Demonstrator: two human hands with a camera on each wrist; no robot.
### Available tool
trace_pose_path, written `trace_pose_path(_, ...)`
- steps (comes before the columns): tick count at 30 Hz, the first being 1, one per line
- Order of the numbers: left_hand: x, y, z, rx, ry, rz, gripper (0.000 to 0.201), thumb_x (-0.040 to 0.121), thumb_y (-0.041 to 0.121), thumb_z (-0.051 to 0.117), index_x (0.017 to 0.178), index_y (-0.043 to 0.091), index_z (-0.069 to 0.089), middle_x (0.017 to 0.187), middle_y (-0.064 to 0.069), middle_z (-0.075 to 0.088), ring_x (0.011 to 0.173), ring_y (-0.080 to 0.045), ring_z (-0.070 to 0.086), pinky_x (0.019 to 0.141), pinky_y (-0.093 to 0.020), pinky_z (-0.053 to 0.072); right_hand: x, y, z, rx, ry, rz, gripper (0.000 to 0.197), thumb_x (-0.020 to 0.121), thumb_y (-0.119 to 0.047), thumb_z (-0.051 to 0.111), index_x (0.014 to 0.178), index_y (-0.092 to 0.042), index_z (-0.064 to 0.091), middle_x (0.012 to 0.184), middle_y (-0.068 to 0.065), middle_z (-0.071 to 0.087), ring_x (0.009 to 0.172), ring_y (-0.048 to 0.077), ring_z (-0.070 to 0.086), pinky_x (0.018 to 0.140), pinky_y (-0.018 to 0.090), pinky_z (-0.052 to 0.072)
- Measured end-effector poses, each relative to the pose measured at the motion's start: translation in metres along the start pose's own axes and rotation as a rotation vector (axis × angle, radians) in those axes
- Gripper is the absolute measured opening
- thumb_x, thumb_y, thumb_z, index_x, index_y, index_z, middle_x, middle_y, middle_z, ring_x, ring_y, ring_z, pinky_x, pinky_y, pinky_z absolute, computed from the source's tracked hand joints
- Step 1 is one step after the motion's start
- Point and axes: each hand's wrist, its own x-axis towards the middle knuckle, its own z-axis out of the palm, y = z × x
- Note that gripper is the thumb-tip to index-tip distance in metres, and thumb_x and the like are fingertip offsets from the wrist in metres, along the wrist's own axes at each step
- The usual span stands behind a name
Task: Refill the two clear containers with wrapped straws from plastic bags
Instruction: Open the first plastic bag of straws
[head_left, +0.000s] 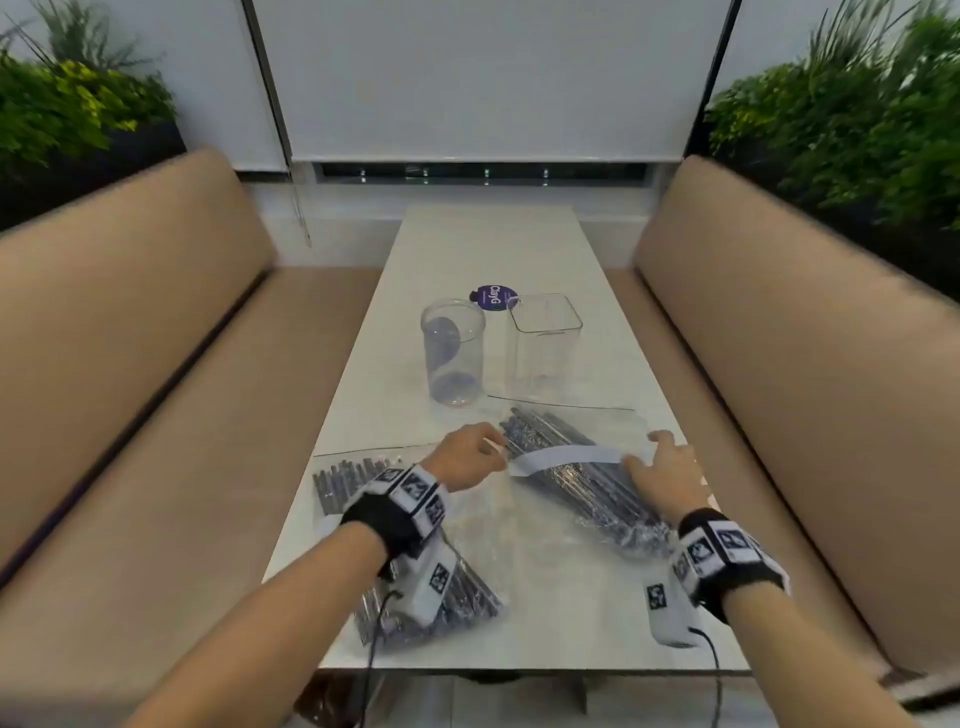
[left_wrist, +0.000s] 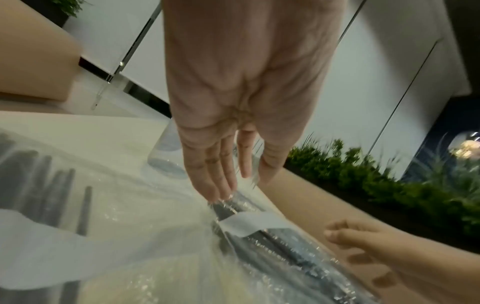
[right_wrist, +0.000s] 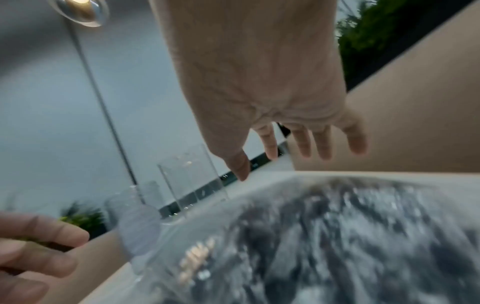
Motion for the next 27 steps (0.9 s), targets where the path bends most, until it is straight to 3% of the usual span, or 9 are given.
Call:
trace_pose_path(3,0.015,0.009,0.017,0.156,-0.007,-0.068,0.044,0.094,0.019,0.059,0.133,0.004,0.048,0.135,-0.018,0.056,0.122,-0.032,0.054,0.097,-0.034,0.043,0.004,-0.002,0.007,-0.002,-0.082,0.153,0.089,0.077,-0.063,0.062,0.146,-0.02,0.025,0.146,0.024,0.034,0.134,0.045,0.034,0.109,0.06,0.025)
trace_pose_path(6,0.02,0.009,0.031,0.279,-0.051,-0.088,0.048,0.096,0.02,0.055,0.138,0.0,0.042,0.138,-0.021,0.053,0.126,-0.034,0.051,0.098,-0.033,0.041,0.011,0.0,0.022,0.102,-0.165,0.189,0.125,0.05,-0.078,0.068,0.147,-0.019,0.018,0.144,0.022,0.041,0.13,0.045,0.042,0.108,0.058,0.033)
trace_pose_path(8,0.023,0.004,0.036,0.3,-0.067,-0.083,0.05,0.096,0.02,0.055,0.14,0.0,0.04,0.139,-0.022,0.053,0.126,-0.035,0.052,0.098,-0.034,0.041,0.015,0.001,0.029,0.188,-0.147,0.214,0.131,0.036,-0.073,0.072,0.142,-0.014,0.023,0.134,0.019,0.053,0.122,0.041,0.051,0.104,0.055,0.04)
trace_pose_path(11,0.023,0.0,0.037,0.263,-0.061,-0.082,0.053,0.097,0.02,0.055,0.142,0.0,0.036,0.138,-0.022,0.053,0.125,-0.035,0.052,0.096,-0.033,0.042,0.013,-0.001,0.025,0.345,-0.101,0.218,0.093,0.053,-0.046,0.086,0.124,-0.002,0.045,0.116,0.017,0.062,0.102,0.034,0.06,0.093,0.046,0.049)
trace_pose_path(13,0.023,0.0,0.026,0.252,-0.034,-0.03,0.055,0.096,0.018,0.056,0.143,0.001,0.033,0.14,-0.021,0.051,0.126,-0.034,0.051,0.099,-0.033,0.041,0.01,0.002,0.018,0.436,-0.07,0.19,0.047,0.066,-0.023,0.085,0.1,-0.001,0.061,0.1,0.017,0.069,0.084,0.03,0.063,0.078,0.04,0.055)
trace_pose_path(15,0.026,0.001,0.003,0.28,0.022,0.035,0.058,0.096,0.02,0.057,0.145,0.003,0.033,0.145,-0.02,0.046,0.129,-0.033,0.049,0.106,-0.036,0.039,0.005,0.007,0.008,0.508,-0.058,0.135,0.021,0.071,-0.007,0.08,0.088,-0.003,0.069,0.083,0.013,0.071,0.069,0.024,0.062,0.065,0.035,0.054)
trace_pose_path(20,0.021,0.036,-0.058,0.304,0.211,0.261,0.048,0.095,0.031,0.058,0.136,0.009,0.049,0.141,-0.014,0.05,0.127,-0.029,0.05,0.104,-0.037,0.039,-0.018,0.007,-0.036,0.558,-0.14,-0.255,0.025,0.074,0.003,0.077,0.089,-0.018,0.074,0.087,0.003,0.073,0.073,0.009,0.064,0.062,0.015,0.052)
trace_pose_path(23,0.008,0.066,-0.073,0.381,0.108,0.319,0.054,0.091,0.044,0.061,0.136,0.014,0.051,0.139,-0.009,0.053,0.126,-0.025,0.051,0.102,-0.035,0.041,-0.028,-0.005,-0.061,0.501,-0.179,-0.421,0.03,0.071,-0.001,0.082,0.083,-0.028,0.077,0.088,-0.007,0.077,0.082,0.002,0.069,0.071,0.015,0.053)
trace_pose_path(27,-0.009,0.087,-0.07,0.25,-0.009,0.385,0.035,0.089,0.034,0.068,0.119,0.017,0.063,0.101,-0.002,0.07,0.087,-0.016,0.068,0.071,-0.017,0.052,-0.035,-0.026,-0.083,0.45,-0.24,-0.549,0.03,0.071,-0.003,0.082,0.085,-0.028,0.078,0.089,-0.008,0.079,0.085,0.0,0.07,0.072,0.012,0.05)
